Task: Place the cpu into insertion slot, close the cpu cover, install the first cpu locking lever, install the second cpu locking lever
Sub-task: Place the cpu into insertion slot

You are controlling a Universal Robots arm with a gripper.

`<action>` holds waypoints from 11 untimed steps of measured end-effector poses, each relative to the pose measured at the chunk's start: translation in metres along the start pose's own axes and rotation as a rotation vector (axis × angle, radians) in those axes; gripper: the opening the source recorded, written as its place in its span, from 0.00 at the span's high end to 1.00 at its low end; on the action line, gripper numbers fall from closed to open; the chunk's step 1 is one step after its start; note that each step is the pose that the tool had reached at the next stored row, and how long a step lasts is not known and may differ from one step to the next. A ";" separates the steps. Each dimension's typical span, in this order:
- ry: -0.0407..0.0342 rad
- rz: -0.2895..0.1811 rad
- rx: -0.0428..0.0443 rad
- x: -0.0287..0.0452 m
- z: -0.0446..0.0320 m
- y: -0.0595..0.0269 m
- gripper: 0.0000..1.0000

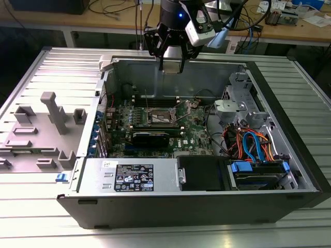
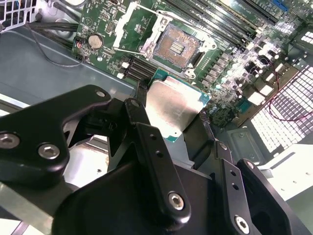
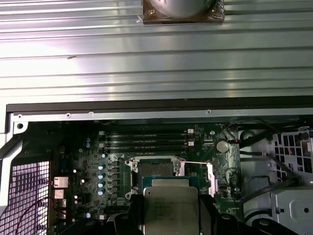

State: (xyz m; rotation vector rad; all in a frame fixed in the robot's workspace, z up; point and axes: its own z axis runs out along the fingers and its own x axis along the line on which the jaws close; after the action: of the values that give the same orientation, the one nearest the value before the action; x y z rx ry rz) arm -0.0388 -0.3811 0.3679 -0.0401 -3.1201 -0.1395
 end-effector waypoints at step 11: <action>0.0000 0.000 0.0001 -0.0001 -0.0002 -0.0021 0.46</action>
State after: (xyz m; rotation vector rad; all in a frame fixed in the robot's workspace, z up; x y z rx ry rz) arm -0.0387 -0.3832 0.3680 -0.0400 -3.1200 -0.1394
